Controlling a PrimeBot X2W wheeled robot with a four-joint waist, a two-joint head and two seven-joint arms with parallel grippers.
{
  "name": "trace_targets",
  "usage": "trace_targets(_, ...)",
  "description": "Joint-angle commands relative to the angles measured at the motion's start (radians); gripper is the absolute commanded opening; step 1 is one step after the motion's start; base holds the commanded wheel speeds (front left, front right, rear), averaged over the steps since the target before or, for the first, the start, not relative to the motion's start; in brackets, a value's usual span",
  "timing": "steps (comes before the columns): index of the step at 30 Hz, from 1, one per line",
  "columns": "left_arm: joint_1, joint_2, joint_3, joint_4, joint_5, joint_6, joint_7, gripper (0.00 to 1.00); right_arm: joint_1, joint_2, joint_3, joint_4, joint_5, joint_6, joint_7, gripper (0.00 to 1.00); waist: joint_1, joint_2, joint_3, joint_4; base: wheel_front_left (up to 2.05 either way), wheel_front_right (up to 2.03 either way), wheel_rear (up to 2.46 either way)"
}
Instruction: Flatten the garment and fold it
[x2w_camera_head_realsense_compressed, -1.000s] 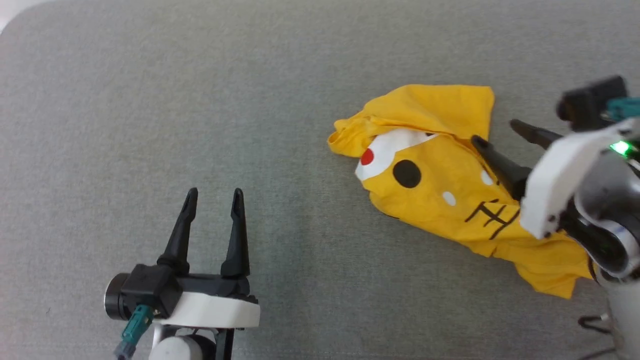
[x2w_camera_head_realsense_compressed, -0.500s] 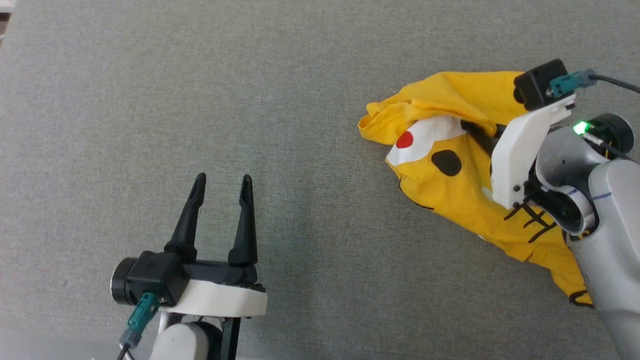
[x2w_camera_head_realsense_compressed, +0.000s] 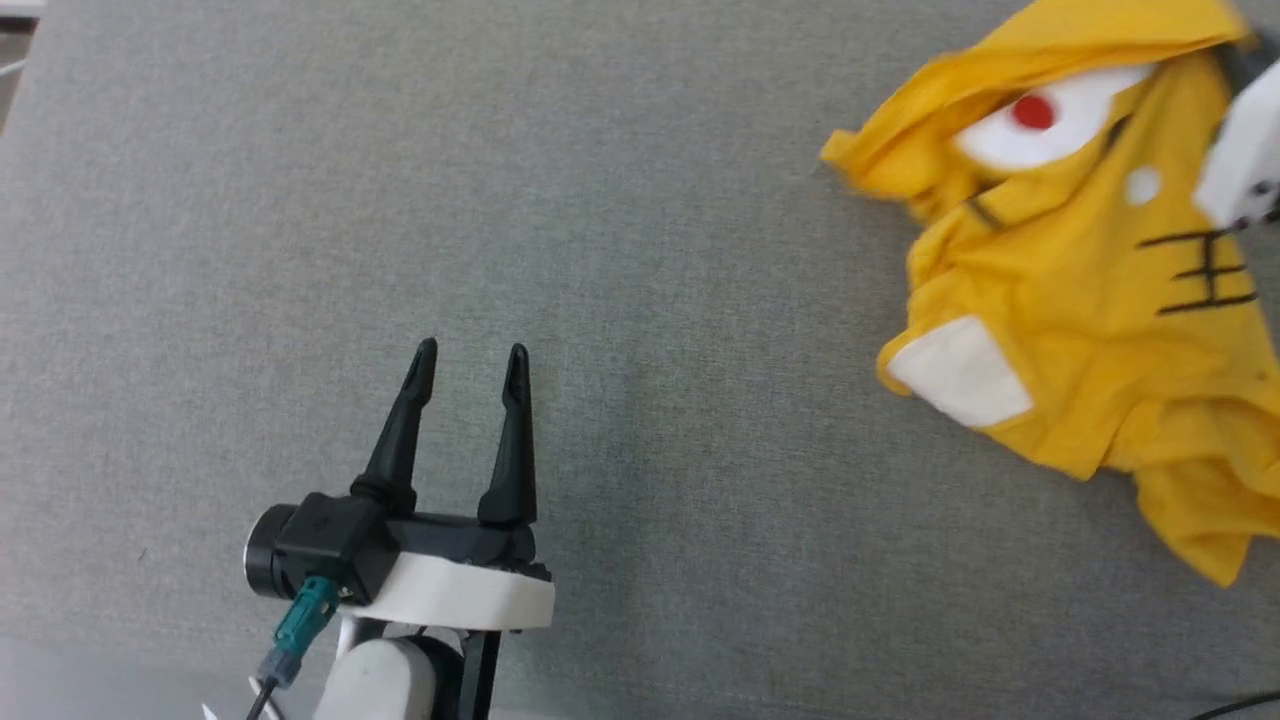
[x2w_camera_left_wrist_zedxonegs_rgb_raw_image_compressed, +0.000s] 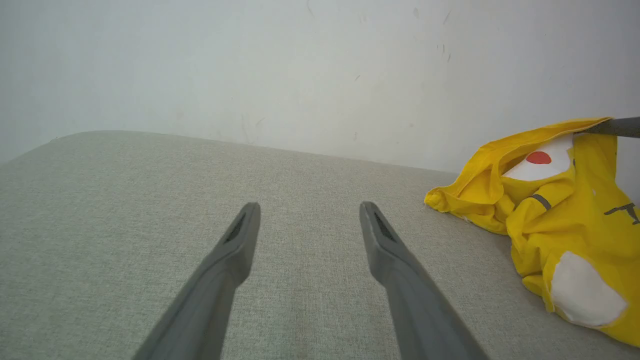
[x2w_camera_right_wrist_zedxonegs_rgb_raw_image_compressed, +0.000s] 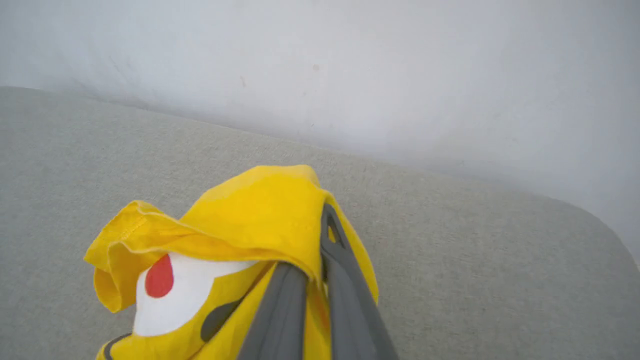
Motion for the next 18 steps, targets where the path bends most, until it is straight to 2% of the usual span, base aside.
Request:
trace_targets(1,-0.017,-0.002,-0.002,0.0,-0.01,0.006,-0.005,1.0,-0.017,-0.001,-0.012,0.009,-0.021,-0.001,-0.014,0.0,0.0,0.0,0.018,0.02,0.0,0.0,0.0)
trace_targets(6,-0.026,-0.002,-0.017,0.011,-0.015,0.006,-0.005,1.0,-0.053,-0.009,-0.114,0.095,-0.196,-0.001,-0.121,0.0,0.0,0.0,0.042,0.058,0.0,0.0,0.0)
trace_targets(7,-0.027,-0.002,-0.019,0.014,-0.014,0.006,-0.005,1.0,-0.056,-0.003,-0.133,0.117,-0.224,-0.001,-0.134,0.18,0.0,0.0,0.044,0.062,0.0,0.0,0.0)
trace_targets(8,-0.028,-0.002,-0.021,0.016,-0.013,0.005,-0.005,1.0,-0.059,0.003,-0.152,0.142,-0.251,-0.001,-0.139,0.44,0.0,0.0,0.046,0.066,0.0,0.0,0.0)
trace_targets(9,-0.03,-0.002,-0.023,0.017,-0.013,0.006,-0.005,1.0,-0.062,0.012,-0.17,0.164,-0.273,-0.001,-0.143,1.0,0.0,0.0,0.048,0.068,0.0,0.0,0.0)
trace_targets(13,-0.036,-0.002,-0.025,0.021,-0.01,0.009,-0.005,1.0,-0.072,0.056,-0.2,0.217,-0.323,-0.001,-0.166,1.0,0.0,0.0,0.044,0.066,0.0,0.0,0.0)
trace_targets(18,-0.022,-0.002,-0.014,0.029,0.003,0.005,-0.005,1.0,-0.065,0.089,-0.174,0.238,-0.292,-0.001,-0.182,1.0,0.0,0.0,0.007,0.034,0.0,0.0,0.0)
